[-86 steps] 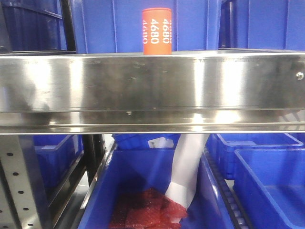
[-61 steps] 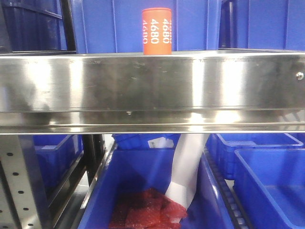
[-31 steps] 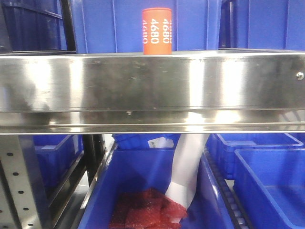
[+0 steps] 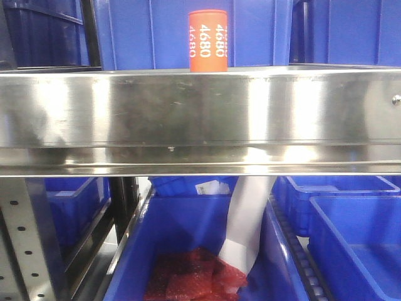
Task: Grab orange capacitor from left shelf to right conveyor
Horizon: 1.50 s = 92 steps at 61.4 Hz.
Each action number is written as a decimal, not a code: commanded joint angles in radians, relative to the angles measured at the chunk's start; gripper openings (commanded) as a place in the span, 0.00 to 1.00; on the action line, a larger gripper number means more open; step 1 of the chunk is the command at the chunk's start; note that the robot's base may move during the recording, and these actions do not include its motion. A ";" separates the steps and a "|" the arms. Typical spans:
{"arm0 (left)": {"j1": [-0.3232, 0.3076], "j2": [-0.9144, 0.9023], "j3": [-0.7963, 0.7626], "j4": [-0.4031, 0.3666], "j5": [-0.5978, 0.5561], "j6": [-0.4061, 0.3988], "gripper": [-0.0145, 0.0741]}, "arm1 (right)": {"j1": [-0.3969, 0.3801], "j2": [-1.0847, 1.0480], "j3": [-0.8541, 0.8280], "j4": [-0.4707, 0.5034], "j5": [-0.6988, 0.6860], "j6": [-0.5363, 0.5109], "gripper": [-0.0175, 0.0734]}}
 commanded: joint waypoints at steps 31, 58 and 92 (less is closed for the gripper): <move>-0.004 -0.019 -0.004 0.000 -0.084 0.000 0.05 | 0.373 0.698 -0.610 0.003 0.138 -0.048 0.77; -0.004 -0.019 -0.004 0.000 -0.084 0.000 0.05 | 0.625 1.150 -0.765 0.003 0.054 -0.110 0.88; -0.004 -0.019 -0.004 0.000 -0.084 0.000 0.05 | 0.601 1.396 -0.766 0.003 -0.169 -0.110 0.88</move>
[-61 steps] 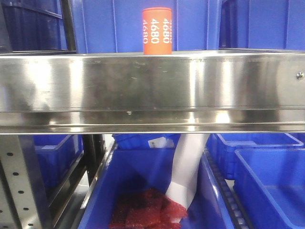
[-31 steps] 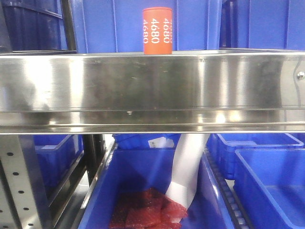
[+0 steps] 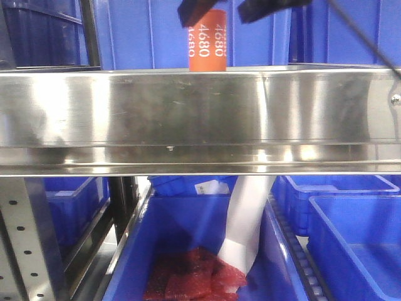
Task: Grab orange capacitor from left shelf to right conveyor
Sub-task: 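Close the right gripper around the orange capacitor and lift it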
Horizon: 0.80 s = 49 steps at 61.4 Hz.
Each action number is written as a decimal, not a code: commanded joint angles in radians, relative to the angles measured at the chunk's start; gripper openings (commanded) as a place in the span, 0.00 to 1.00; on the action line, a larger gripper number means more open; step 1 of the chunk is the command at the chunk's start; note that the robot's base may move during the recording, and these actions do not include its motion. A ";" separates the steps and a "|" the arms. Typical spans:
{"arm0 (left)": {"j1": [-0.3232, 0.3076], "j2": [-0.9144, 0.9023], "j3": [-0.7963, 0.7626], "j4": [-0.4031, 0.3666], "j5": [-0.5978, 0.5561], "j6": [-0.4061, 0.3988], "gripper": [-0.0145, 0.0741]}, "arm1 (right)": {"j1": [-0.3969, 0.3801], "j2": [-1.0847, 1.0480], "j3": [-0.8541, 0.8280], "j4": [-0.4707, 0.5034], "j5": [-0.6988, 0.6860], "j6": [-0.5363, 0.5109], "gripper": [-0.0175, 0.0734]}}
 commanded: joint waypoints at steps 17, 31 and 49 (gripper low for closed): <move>-0.004 -0.019 -0.004 0.000 -0.084 0.000 0.05 | -0.032 0.044 -0.040 0.002 -0.191 -0.006 0.88; -0.004 -0.019 -0.004 0.000 -0.084 0.000 0.05 | -0.032 0.096 -0.040 0.002 -0.245 0.009 0.88; -0.004 -0.019 -0.004 0.000 -0.084 0.000 0.05 | -0.032 0.104 -0.040 0.002 -0.262 0.009 0.55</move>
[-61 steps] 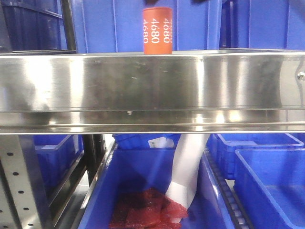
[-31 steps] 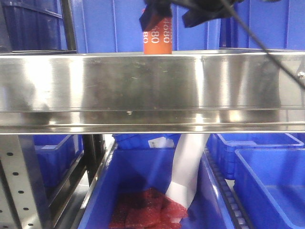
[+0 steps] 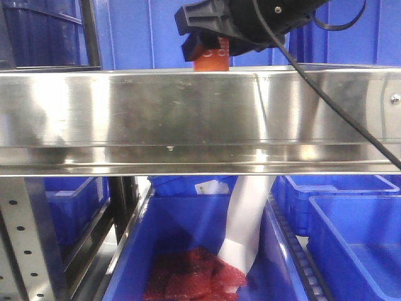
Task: Grab orange capacitor from left shelf to right conveyor
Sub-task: 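Close the right gripper around the orange capacitor and lift it, then withdraw the right gripper holding the capacitor away from the shelf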
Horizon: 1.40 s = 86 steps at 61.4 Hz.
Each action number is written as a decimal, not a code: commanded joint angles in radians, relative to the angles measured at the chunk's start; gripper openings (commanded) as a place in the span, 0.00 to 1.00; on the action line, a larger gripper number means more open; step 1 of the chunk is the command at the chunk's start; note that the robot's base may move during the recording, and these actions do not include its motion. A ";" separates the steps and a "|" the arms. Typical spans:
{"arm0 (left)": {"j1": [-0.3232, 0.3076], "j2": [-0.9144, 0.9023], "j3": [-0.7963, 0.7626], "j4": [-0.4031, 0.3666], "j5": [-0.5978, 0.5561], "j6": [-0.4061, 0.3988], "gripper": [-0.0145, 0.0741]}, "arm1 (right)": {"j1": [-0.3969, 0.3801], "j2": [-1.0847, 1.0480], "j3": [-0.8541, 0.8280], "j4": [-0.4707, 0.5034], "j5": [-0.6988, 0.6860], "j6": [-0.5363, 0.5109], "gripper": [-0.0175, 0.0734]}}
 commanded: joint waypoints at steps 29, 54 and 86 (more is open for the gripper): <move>-0.004 -0.019 -0.004 0.000 -0.084 0.000 0.05 | -0.021 -0.189 -0.038 0.002 -0.112 -0.001 0.39; -0.004 -0.019 -0.004 0.000 -0.084 0.000 0.05 | -0.226 -0.522 -0.006 0.002 0.313 -0.001 0.39; -0.004 -0.019 -0.004 0.000 -0.084 0.000 0.05 | -0.314 -1.072 0.390 0.002 0.393 -0.001 0.39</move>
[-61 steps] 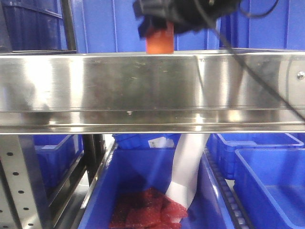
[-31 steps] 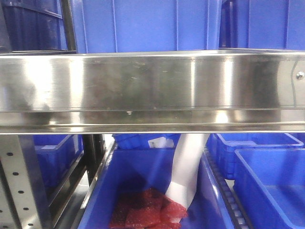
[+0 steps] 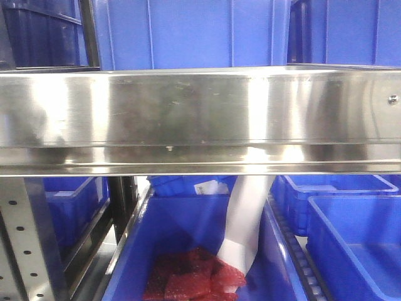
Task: Grab orange capacitor from left shelf to right conveyor
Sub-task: 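Withdraw the right gripper holding the capacitor away from the shelf, then drive the base to the conveyor while holding the capacitor in the right gripper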
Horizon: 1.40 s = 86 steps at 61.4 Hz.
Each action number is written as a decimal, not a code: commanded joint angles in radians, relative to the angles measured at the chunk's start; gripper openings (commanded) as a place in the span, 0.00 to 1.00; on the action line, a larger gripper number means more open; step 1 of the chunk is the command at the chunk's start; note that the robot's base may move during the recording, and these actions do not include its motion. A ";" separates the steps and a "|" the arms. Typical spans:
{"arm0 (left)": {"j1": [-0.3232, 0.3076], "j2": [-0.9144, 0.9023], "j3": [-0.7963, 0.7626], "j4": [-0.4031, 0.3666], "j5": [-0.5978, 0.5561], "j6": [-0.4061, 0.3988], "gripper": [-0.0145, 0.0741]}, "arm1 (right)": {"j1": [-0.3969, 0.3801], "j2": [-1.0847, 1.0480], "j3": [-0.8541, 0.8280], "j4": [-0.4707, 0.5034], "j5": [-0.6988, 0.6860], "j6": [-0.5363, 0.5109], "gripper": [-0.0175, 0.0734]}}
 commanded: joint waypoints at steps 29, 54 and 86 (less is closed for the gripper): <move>-0.004 -0.019 -0.004 0.000 -0.084 0.000 0.05 | -0.003 -0.444 0.169 0.002 -0.003 -0.001 0.39; -0.004 -0.019 -0.004 0.000 -0.084 0.000 0.05 | -0.003 -0.444 0.169 0.002 -0.020 -0.001 0.39; -0.002 -0.019 -0.004 0.000 -0.084 0.000 0.05 | -0.003 -0.444 0.169 0.002 -0.020 -0.001 0.39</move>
